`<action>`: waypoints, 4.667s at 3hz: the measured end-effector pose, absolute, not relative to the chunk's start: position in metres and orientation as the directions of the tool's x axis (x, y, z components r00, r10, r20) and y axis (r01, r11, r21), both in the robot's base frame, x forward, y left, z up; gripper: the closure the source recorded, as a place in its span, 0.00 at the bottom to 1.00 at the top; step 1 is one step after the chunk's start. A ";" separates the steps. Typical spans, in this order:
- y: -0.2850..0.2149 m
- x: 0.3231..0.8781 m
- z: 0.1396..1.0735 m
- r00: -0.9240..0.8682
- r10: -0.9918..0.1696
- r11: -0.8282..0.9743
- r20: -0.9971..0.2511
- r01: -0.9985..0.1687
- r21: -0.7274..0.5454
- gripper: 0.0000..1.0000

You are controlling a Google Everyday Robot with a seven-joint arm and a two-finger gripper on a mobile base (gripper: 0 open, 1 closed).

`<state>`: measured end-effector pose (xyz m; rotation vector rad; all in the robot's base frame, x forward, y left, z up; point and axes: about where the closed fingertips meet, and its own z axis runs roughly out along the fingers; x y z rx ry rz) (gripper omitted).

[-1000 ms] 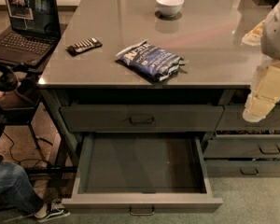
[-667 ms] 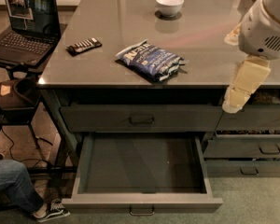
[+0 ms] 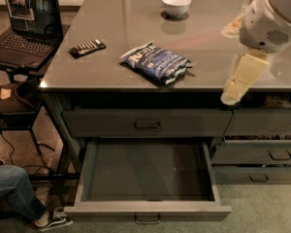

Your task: Place blue chip bag into middle drawer

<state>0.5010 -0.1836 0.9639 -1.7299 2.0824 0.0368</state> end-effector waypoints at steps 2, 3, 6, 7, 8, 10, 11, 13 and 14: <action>-0.116 0.605 0.998 0.085 -0.886 0.087 -0.456 -0.935 -0.343 0.00; -0.093 0.636 0.990 0.129 -0.864 0.055 -0.487 -0.937 -0.346 0.00; -0.107 0.666 0.915 0.011 -0.835 0.148 -0.550 -0.958 -0.244 0.00; -0.103 0.692 0.868 -0.036 -0.813 0.169 -0.581 -0.969 -0.178 0.00; -0.098 0.692 0.849 -0.037 -0.804 0.149 -0.593 -0.979 -0.141 0.00; -0.098 0.692 0.849 -0.037 -0.804 0.149 -0.594 -0.979 -0.140 0.19; -0.098 0.692 0.849 -0.037 -0.804 0.149 -0.594 -0.979 -0.140 0.42; -0.099 0.688 0.849 -0.039 -0.803 0.154 -0.595 -0.977 -0.144 0.89; -0.119 0.658 0.880 -0.047 -0.799 0.212 -0.599 -0.955 -0.208 1.00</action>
Offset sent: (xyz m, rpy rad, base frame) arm 0.1643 0.1107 0.0637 0.1790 -0.1930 0.2775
